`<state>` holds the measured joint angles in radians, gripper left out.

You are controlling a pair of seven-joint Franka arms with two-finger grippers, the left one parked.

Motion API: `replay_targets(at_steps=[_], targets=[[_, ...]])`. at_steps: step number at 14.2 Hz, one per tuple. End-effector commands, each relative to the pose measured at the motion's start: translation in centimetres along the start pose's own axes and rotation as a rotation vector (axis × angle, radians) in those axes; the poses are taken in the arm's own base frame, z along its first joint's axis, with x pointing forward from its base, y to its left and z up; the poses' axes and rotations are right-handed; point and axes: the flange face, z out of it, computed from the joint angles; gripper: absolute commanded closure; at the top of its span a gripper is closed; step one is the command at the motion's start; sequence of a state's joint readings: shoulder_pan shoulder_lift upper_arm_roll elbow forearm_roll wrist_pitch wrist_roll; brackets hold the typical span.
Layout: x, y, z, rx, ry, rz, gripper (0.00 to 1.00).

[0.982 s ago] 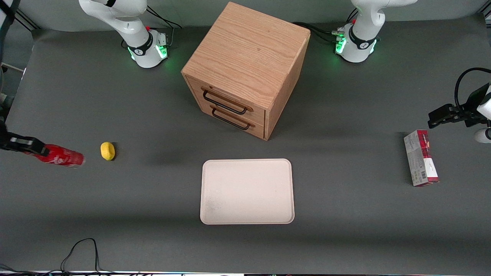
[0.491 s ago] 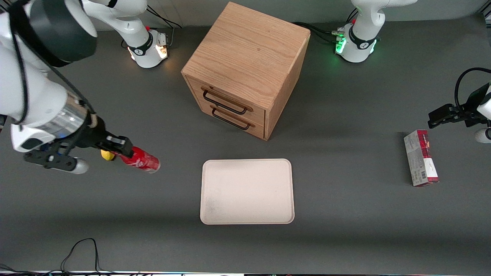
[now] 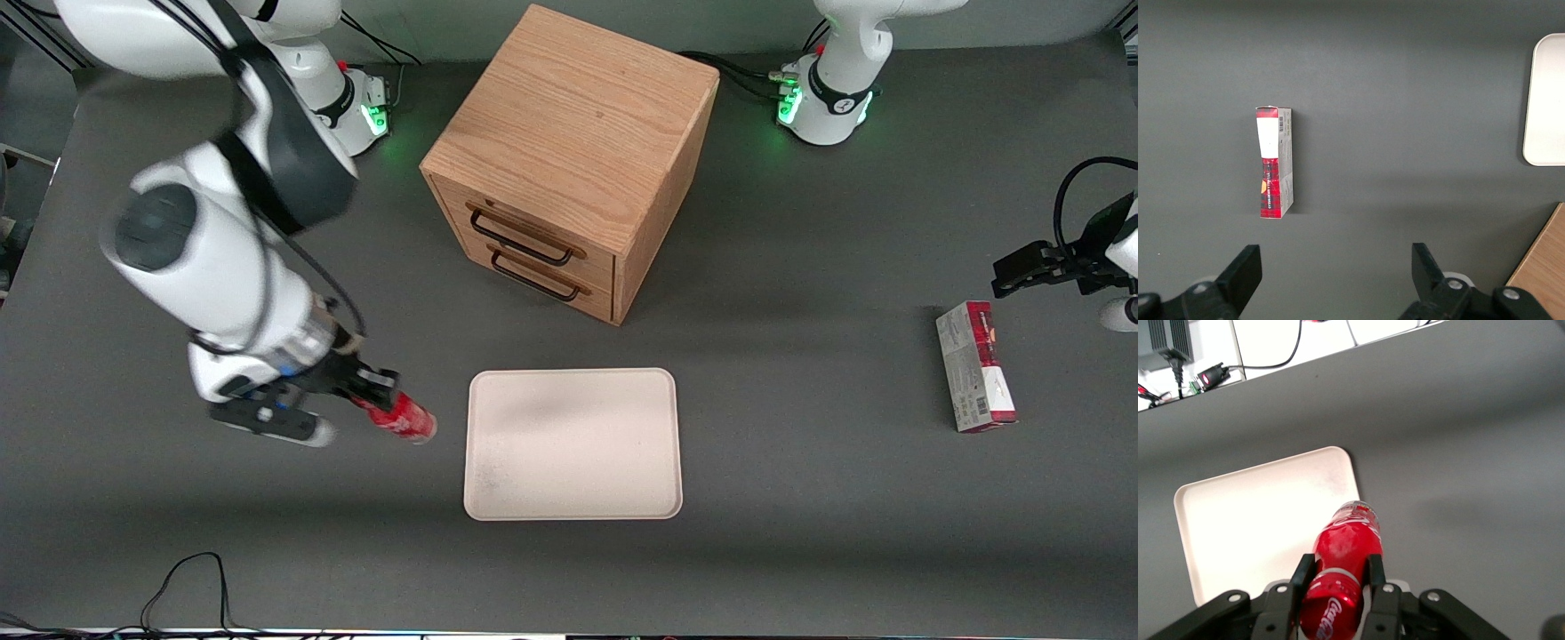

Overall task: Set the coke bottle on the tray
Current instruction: 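Lift the red bottle and carry it toward the cream tray, then lower the bottle onto the tray and open the right gripper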

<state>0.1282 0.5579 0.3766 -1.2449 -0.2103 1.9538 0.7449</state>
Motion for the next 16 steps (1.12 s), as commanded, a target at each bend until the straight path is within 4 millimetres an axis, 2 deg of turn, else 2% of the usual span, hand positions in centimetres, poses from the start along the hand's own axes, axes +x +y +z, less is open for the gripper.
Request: replay_targets(at_steps=[1,4,5,8,11,14,15,16], targets=[[-0.5,-2.6,3.0,0.007,0.022,-0.001,1.0],[-1.2,-4.2,7.3,-0.002,0.025,-0.027,1.0],[-1.2,-4.3,9.0,-0.007,0.033,-0.032,1.0],[-0.7,-4.2,12.0,0.011,0.057,-0.031,1.0],[0.0,-3.8,14.5,0.032,0.082,-0.032,1.0],[0.0,-3.9,15.0,0.044,0.09,-0.036,1.0],[0.1,-3.8,15.1,0.043,0.089,-0.034,0.41],[0.0,-3.7,15.2,0.027,0.11,-0.048,0.01]])
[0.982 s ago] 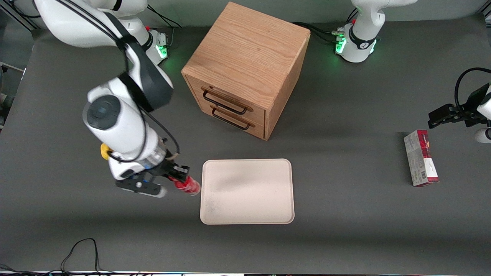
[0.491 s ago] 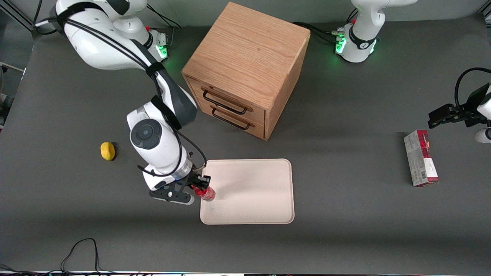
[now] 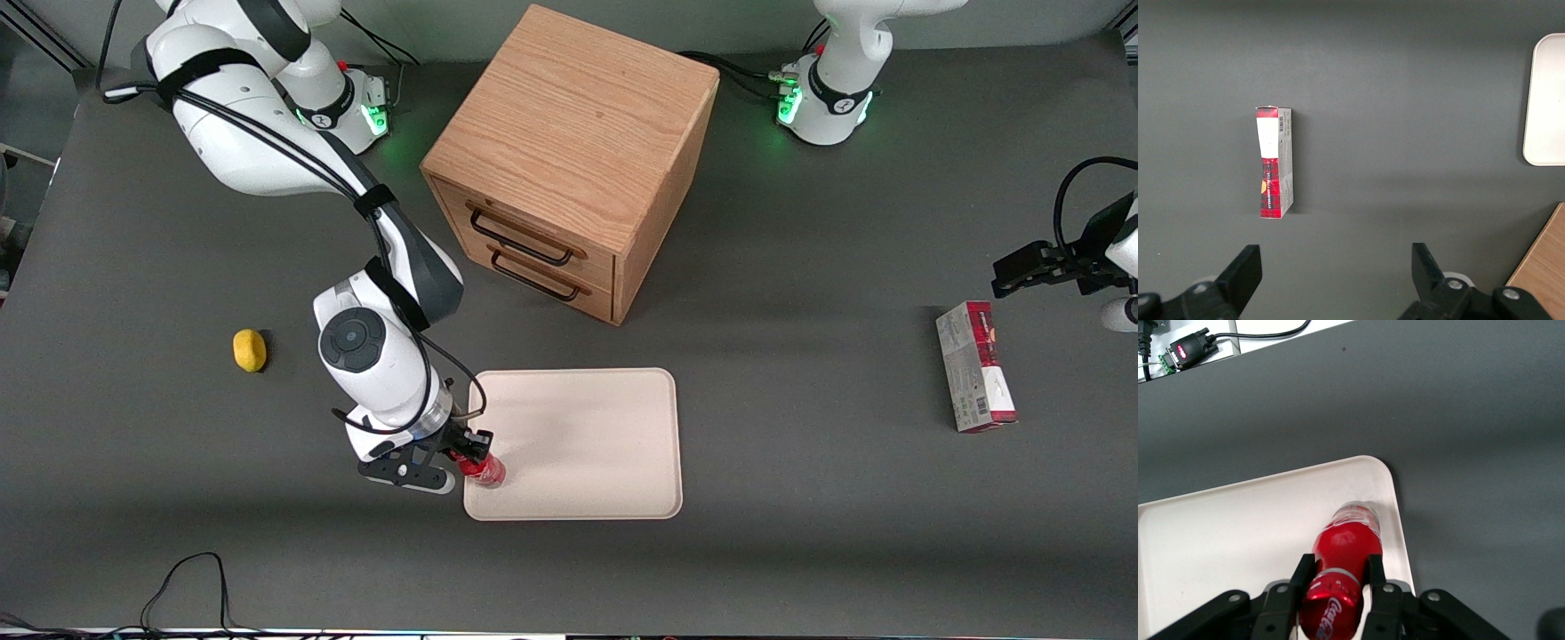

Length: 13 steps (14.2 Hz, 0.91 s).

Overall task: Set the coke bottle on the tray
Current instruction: 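Lower the bottle onto the tray and open the right gripper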

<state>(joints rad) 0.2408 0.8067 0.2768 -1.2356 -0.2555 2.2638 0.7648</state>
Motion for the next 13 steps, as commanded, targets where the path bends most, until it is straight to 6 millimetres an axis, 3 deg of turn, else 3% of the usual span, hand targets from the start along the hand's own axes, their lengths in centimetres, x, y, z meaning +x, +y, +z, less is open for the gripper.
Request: replay_targets(at_steps=[1,3,5,8,9,10,13], targets=[[0.4,-0.9,-0.6,-0.017,0.076,-0.025,0.0],[0.3,-0.9,-0.6,-0.009,0.082,-0.013,0.0],[0.7,-0.8,-1.9,-0.01,0.092,-0.016,0.0],[0.8,0.1,-5.8,-0.084,0.048,-0.063,0.0],[0.9,0.5,-7.9,-0.09,0.026,-0.076,0.0],[0.8,1.5,-10.0,-0.098,-0.002,-0.092,0.0],[0.9,8.5,-16.7,-0.121,-0.066,-0.145,0.0]])
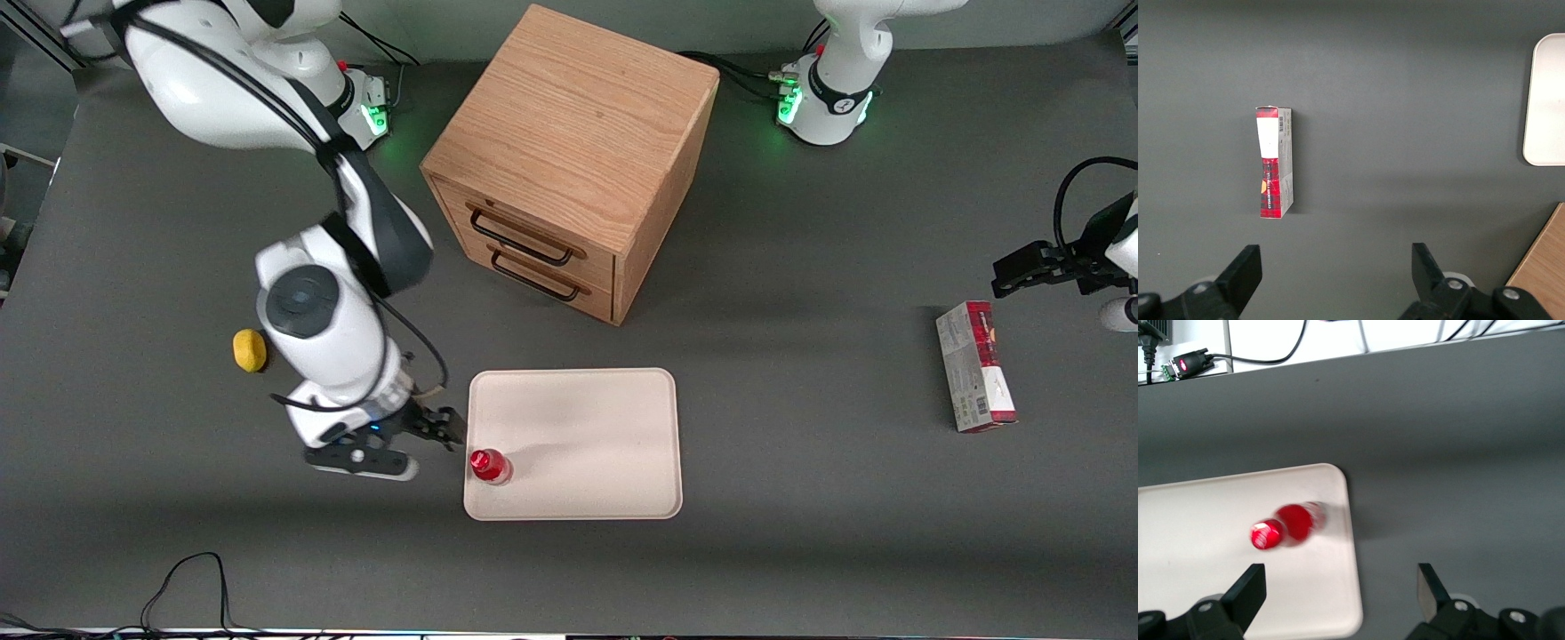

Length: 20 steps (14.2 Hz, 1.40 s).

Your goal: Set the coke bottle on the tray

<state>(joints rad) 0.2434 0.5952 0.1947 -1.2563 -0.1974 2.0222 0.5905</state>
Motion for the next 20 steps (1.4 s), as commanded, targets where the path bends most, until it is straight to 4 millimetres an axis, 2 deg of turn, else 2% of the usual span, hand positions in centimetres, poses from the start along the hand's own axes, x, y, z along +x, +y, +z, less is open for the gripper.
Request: replay_targets(at_steps=[1,5,8,10,11,20], targets=[[-2.2,8.3,-6.1,-0.039,-0.073,-0.07,0.0],[-6.0,18.7,-15.3,-0.047,-0.193,-0.095,0.0],[-8.8,22.9,-18.8,-0.053,-0.192,-0.039,0.0],[-9.4,26.5,-19.7,-0.036,-0.19,0.016,0.0],[-9.4,27.2,-19.8,-0.018,-0.191,0.033,0.0],[-8.5,28.6,-18.6,-0.005,-0.191,0.066,0.0]])
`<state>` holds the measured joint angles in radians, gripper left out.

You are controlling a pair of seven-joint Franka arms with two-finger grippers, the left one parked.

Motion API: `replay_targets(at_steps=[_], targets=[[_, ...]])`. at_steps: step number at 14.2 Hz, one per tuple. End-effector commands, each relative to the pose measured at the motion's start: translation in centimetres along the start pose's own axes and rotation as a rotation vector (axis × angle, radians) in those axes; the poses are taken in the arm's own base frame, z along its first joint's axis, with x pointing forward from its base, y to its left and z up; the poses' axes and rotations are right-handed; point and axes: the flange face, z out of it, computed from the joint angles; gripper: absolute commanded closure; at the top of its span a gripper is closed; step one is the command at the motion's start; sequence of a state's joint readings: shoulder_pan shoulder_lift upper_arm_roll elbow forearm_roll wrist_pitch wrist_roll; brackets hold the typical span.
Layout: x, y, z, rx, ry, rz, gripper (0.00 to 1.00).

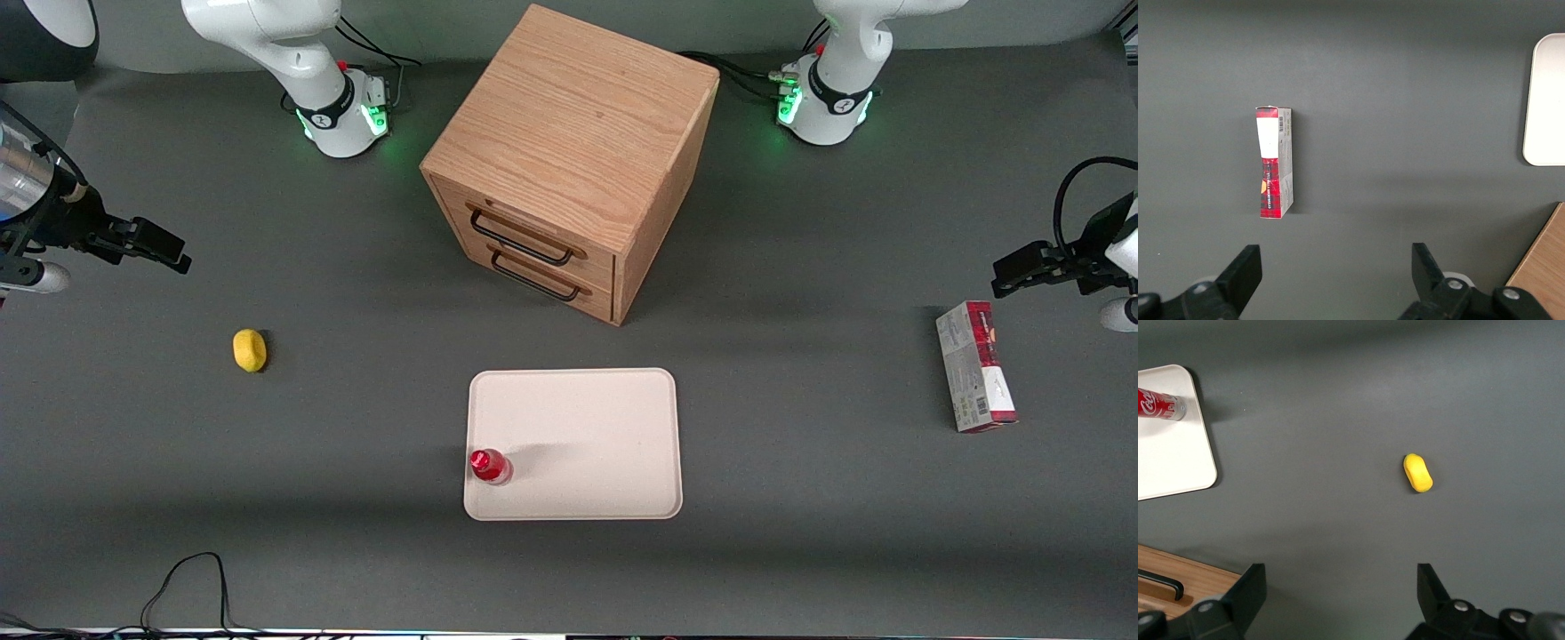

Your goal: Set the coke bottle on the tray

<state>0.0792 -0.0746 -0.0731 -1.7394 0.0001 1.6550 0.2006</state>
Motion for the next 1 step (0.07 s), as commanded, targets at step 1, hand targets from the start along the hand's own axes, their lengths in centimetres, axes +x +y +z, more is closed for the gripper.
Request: replay_targets(at_steps=[1], targets=[[0.19,0.87,-0.15,0.031,0.012,0.001,0.0]])
